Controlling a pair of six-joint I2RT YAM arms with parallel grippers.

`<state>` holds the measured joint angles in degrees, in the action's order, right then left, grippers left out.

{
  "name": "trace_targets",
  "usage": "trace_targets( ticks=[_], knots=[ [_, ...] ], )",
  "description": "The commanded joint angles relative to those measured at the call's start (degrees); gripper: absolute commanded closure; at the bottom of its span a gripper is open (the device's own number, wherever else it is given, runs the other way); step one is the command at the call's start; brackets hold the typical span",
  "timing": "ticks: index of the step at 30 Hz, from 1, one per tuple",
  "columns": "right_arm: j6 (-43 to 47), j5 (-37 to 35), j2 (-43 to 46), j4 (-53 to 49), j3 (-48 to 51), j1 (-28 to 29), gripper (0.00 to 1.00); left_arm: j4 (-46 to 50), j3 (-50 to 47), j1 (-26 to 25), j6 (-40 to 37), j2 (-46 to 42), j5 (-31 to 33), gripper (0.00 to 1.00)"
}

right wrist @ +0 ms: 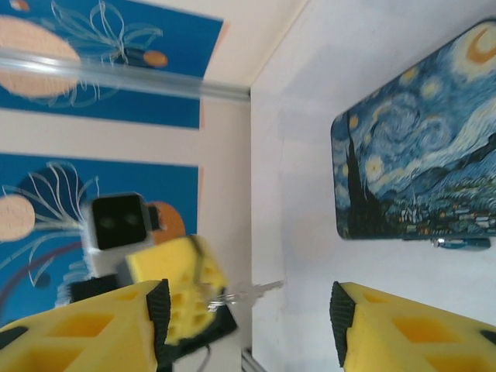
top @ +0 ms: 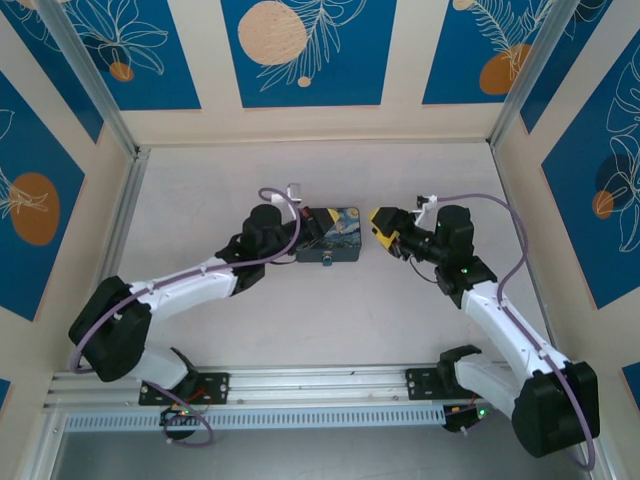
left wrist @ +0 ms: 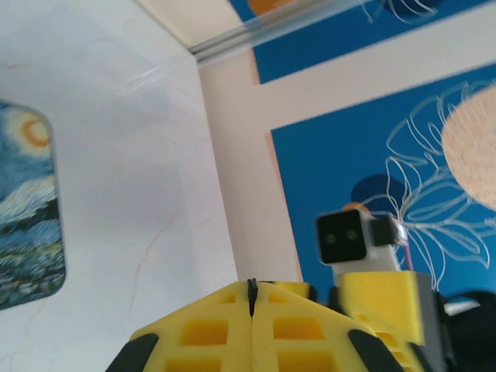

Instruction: Unlock the padlock with the key

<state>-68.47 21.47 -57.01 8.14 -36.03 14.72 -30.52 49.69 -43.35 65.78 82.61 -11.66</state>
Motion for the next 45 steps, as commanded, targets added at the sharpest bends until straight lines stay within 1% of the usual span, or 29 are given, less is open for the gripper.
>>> trace_targets(
  ticks=[1, 3, 6, 18, 28, 39, 45],
  knots=[
    [4.7, 8.0, -1.9, 4.6, -3.2, 0.5, 0.43, 2.5, 3.3, 0.5, -13.0, -2.3, -4.9, 1.0],
    [4.8, 8.7, -2.9, 7.1, -3.4, 1.1, 0.45, 1.9, 3.8, 0.5, -13.7, -2.0, -5.6, 1.0],
    [4.0, 8.8, -4.0, 11.2, -3.5, 1.8, 0.48, 0.1, 3.8, 0.5, -12.3, -1.2, -5.5, 1.0],
    [0.8, 5.3, -7.6, 19.1, -2.6, 5.5, 0.55, -10.9, 0.4, 0.5, -1.3, 2.9, -0.3, 1.0],
    [0.4, 4.4, -8.7, 19.9, -1.8, 6.9, 0.63, -13.4, 0.3, 0.3, 1.5, 4.5, 1.4, 1.0],
    [0.0, 3.4, -9.4, 20.1, -0.9, 6.8, 0.79, -13.2, 0.6, 0.2, 1.7, 4.7, 1.5, 1.0],
    [0.3, 4.1, -10.1, 20.2, -1.9, 6.7, 0.97, -12.3, 0.7, -0.1, 1.5, 5.3, 1.5, 1.0]
  ],
)
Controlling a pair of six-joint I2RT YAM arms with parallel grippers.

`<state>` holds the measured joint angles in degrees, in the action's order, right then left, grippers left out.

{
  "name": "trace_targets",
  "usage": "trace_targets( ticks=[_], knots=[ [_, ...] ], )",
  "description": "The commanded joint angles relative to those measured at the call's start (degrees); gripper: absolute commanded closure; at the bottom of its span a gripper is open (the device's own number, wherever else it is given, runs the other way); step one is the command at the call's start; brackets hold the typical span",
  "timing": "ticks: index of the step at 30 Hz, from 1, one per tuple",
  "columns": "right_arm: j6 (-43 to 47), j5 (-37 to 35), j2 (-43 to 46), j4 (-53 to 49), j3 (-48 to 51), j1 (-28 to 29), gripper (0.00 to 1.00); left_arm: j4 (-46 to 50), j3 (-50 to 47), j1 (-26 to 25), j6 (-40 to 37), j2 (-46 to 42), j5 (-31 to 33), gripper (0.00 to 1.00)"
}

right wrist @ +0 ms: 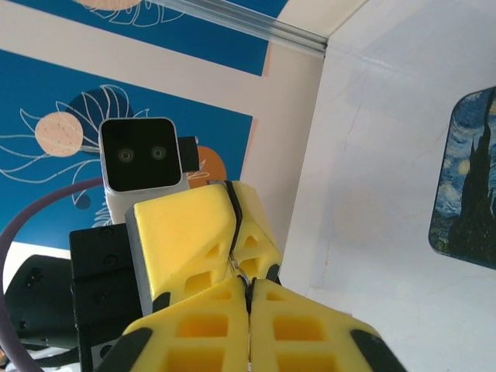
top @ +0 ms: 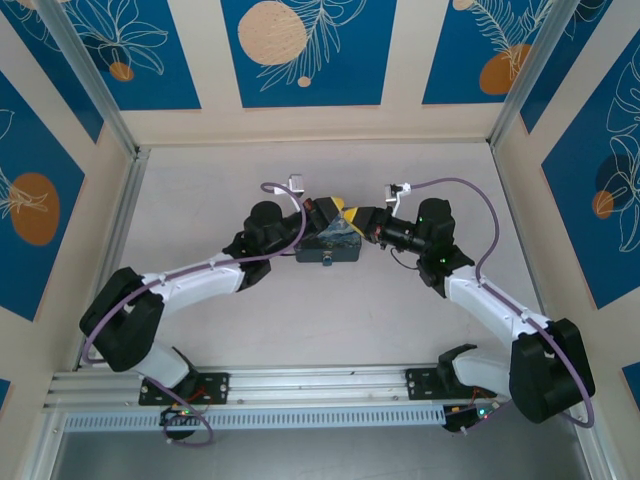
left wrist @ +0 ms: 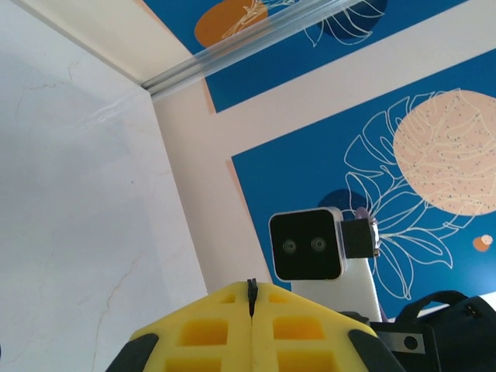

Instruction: Unlock the padlock with the key

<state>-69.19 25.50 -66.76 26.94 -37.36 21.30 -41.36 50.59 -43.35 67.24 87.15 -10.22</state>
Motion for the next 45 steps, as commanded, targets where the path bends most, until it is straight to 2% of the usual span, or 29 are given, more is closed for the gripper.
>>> trace_targets(
  ticks=[1, 4, 6, 7, 8, 9, 11, 13, 20, 28, 39, 45],
  knots=[
    [1.2, 0.2, -0.4, 1.2, -0.7, 0.1, 1.0, -1.3, -0.2, -0.2, 0.2, 0.8, 0.1, 1.0],
    [1.9, 0.0, -0.2, 0.3, -0.6, 0.0, 1.0, 0.3, 0.2, -0.1, 0.8, 1.1, 0.1, 1.0],
    [3.1, -0.9, 0.7, -1.8, -0.4, -0.2, 1.0, 3.6, 0.6, 0.1, 1.6, 0.6, 0.7, 0.94],
    [4.1, -1.4, 1.3, -3.3, -0.5, -0.3, 1.0, 6.1, 0.8, 0.5, 2.1, 0.0, 1.3, 0.84],
    [5.3, -1.8, 1.7, -5.1, -0.5, -0.3, 1.0, 8.6, 1.0, 0.8, 2.9, -0.8, 1.7, 0.63],
    [6.5, -2.3, 2.4, -6.9, -0.7, -0.4, 1.0, 10.7, 1.0, 1.3, 3.7, -1.5, 2.1, 0.5],
    [9.2, -3.2, 3.5, -10.7, -1.0, -0.5, 1.0, 16.2, 1.5, 2.6, 5.0, -3.3, 2.0, 0.34],
    [9.7, -3.1, 4.0, -12.0, -0.8, -0.9, 1.0, 18.6, 1.1, 3.4, 5.3, -5.3, 1.8, 0.29],
    [8.1, -1.1, 3.8, -10.7, -0.3, -1.1, 1.0, 20.1, -0.1, 4.9, 4.4, -8.8, -0.6, 0.28],
    [2.9, 2.6, 2.1, -5.7, -0.1, -1.1, 1.0, 14.2, 0.2, 5.5, 2.1, -5.8, -8.3, 0.36],
    [0.2, 5.7, -1.1, -2.0, -1.6, -0.6, 1.0, 8.0, 1.4, 5.5, 4.4, -2.3, -12.2, 0.59],
    [-0.8, 6.4, -2.3, -0.2, -1.4, -0.6, 1.0, 7.0, 0.8, 5.5, 4.9, -1.9, -12.4, 0.67]
  ],
)
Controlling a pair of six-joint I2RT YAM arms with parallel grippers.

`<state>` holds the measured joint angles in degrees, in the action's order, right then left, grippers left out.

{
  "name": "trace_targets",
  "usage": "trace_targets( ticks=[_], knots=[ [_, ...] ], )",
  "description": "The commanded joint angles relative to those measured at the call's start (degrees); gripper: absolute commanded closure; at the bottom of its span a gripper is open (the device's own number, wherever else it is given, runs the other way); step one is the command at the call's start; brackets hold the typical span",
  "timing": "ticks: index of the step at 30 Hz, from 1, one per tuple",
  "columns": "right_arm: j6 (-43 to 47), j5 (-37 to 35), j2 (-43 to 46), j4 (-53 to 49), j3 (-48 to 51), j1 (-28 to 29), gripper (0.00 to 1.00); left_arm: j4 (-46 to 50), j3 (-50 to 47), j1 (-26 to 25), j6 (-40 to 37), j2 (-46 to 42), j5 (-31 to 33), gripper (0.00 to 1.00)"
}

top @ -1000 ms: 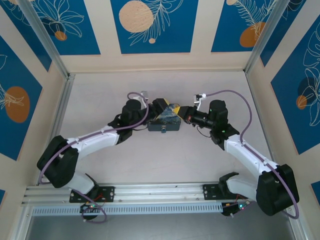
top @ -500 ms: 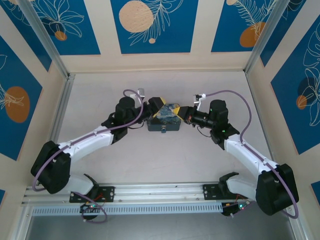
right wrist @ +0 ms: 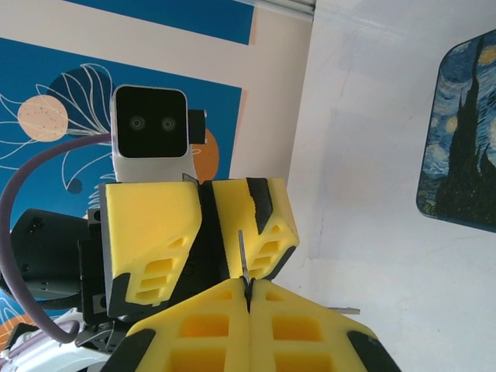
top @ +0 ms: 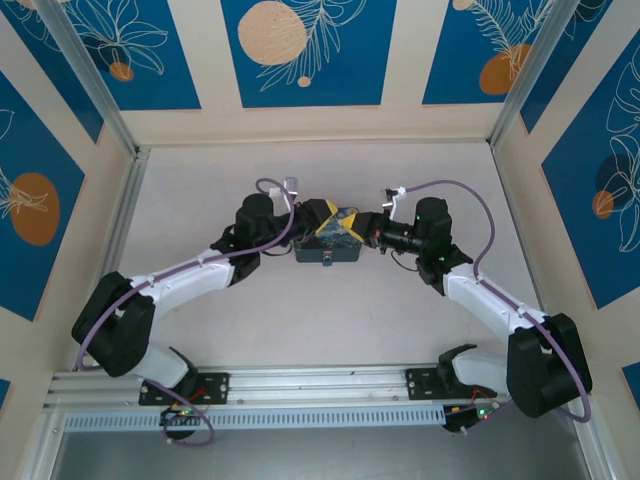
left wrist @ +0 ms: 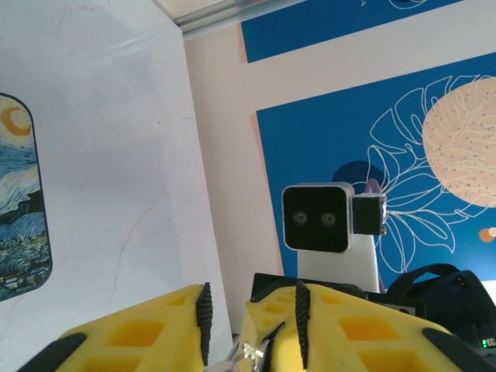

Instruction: Unlock the padlock with the key

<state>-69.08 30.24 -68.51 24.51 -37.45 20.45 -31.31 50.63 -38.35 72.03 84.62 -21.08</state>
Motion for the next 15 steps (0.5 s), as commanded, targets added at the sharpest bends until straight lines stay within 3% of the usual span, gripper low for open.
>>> trace_targets(
  ticks=[1, 15],
  knots=[
    [-1.0, 1.8, -0.7, 2.3, -1.5, 0.3, 1.0, -3.2, 0.6, 0.5, 0.2, 0.6, -1.6, 0.67],
    [-1.9, 1.9, -1.4, 3.7, -1.3, 0.3, 1.0, -3.9, 0.3, 0.5, 0.3, 1.1, -2.0, 0.8]
  ],
)
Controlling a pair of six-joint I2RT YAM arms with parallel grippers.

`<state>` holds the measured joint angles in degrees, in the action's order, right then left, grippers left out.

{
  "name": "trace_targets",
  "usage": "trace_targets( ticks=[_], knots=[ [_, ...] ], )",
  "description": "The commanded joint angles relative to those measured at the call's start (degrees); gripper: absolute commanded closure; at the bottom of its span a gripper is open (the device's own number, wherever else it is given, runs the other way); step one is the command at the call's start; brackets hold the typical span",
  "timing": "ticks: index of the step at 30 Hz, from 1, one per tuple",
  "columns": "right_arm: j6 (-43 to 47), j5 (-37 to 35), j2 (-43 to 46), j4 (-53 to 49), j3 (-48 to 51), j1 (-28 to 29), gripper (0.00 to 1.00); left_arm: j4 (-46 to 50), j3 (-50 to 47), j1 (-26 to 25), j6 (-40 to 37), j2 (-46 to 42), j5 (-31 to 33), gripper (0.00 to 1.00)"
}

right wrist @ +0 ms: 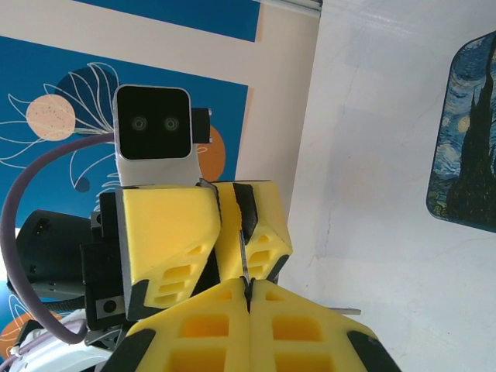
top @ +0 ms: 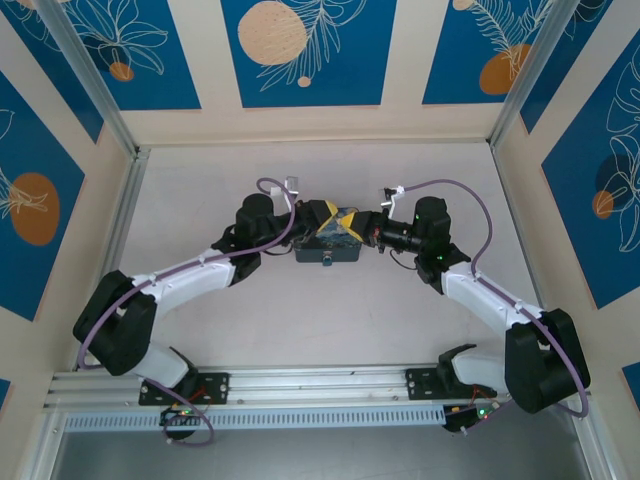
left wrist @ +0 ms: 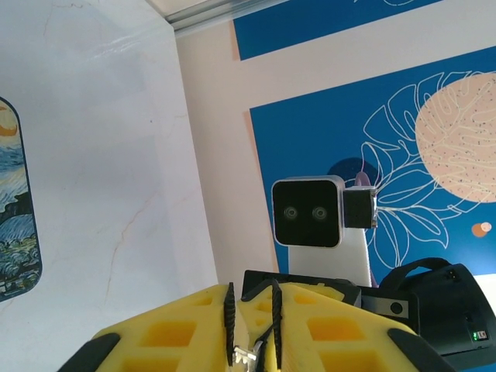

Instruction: Unlock the padlock with the key

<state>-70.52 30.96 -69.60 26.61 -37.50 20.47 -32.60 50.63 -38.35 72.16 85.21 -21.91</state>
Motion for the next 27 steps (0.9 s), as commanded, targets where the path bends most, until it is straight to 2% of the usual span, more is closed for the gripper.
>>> trace_targets(
  ticks=[1, 6, 11, 15, 17, 18, 19, 20, 22, 27],
  knots=[
    [-0.6, 1.1, -0.4, 1.8, -1.3, 0.3, 1.0, -2.8, 0.1, 0.4, 0.3, 0.5, -1.2, 0.81],
    [-1.0, 1.0, -0.9, 2.2, -1.3, 0.3, 1.0, -3.2, -0.4, 0.3, 0.5, 0.4, -1.4, 0.85],
    [-1.5, 0.9, -1.5, 2.9, -1.6, 0.5, 1.0, -3.5, -0.6, 0.1, 0.4, 0.5, -1.5, 1.0],
    [-1.5, 0.5, -1.6, 3.0, -1.8, 0.6, 1.0, -4.3, -0.5, -0.1, 1.1, 0.8, -0.9, 1.0],
    [-1.5, -0.1, -1.1, 2.5, -1.7, 0.2, 0.78, -4.8, -0.9, -0.3, 2.4, 0.7, 0.5, 1.0],
    [-1.5, -1.0, -0.5, 2.2, -1.3, -0.1, 0.63, -4.9, -1.2, -0.5, 3.2, 0.5, 1.7, 1.0],
    [-1.7, -2.0, 0.2, 2.1, -0.9, -0.5, 0.53, -4.6, -1.5, -0.6, 4.0, 0.2, 3.1, 1.0],
    [-1.8, -2.7, 0.8, 2.0, -0.5, -0.9, 0.48, -4.6, -1.9, -0.7, 4.6, -0.1, 4.1, 1.0],
    [-2.2, -4.1, 1.8, 1.9, 0.1, -1.6, 0.43, -4.3, -2.6, -0.9, 6.2, -0.8, 6.6, 1.0],
    [-2.8, -6.7, 2.0, 2.7, 0.0, -1.7, 0.43, -4.7, -4.2, -1.8, 11.0, -1.7, 12.1, 1.0]
  ],
)
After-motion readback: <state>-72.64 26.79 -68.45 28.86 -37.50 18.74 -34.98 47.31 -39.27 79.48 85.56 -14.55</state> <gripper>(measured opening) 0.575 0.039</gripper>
